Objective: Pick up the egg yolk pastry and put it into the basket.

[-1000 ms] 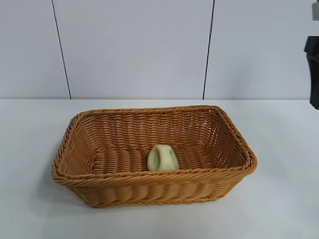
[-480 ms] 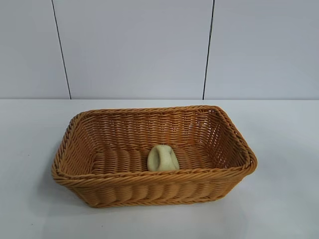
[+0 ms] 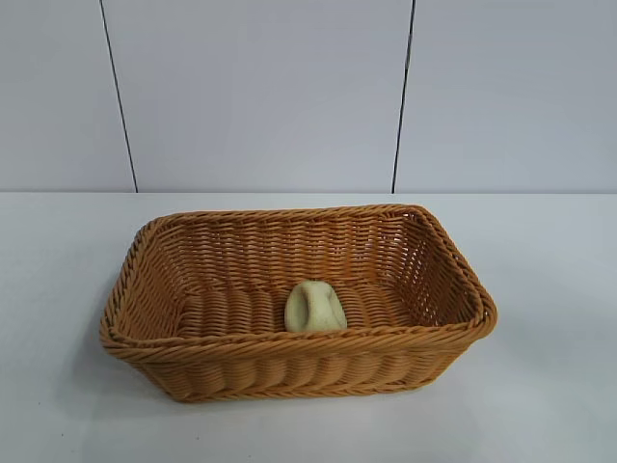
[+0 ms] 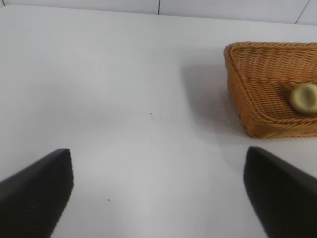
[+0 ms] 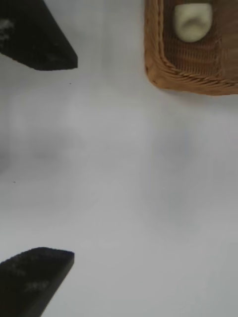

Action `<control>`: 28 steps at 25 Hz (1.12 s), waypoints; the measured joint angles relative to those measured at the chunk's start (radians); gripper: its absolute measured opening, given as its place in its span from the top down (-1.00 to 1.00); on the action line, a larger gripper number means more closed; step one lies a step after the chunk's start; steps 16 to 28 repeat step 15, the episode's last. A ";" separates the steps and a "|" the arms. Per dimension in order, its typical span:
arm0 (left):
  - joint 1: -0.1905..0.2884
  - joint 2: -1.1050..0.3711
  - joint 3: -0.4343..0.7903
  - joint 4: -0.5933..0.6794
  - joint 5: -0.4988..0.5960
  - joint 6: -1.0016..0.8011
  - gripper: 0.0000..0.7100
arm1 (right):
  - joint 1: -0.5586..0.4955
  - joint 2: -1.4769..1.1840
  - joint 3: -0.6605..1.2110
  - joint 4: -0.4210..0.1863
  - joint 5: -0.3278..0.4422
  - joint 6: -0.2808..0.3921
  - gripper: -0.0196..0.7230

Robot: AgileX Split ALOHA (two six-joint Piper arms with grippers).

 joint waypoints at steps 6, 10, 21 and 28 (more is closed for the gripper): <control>0.000 0.000 0.000 0.000 0.000 0.000 -0.89 | 0.000 -0.134 0.000 0.001 0.005 0.000 -0.92; 0.000 0.000 0.000 0.000 0.000 0.000 -0.89 | 0.015 -0.134 0.000 0.002 0.005 0.000 -0.92; 0.000 0.000 0.000 0.000 0.000 0.000 -0.89 | 0.019 -0.134 0.000 0.007 0.005 0.000 -0.92; 0.000 0.000 0.000 0.000 0.000 0.000 -0.89 | 0.019 -0.134 0.000 0.007 0.005 0.000 -0.92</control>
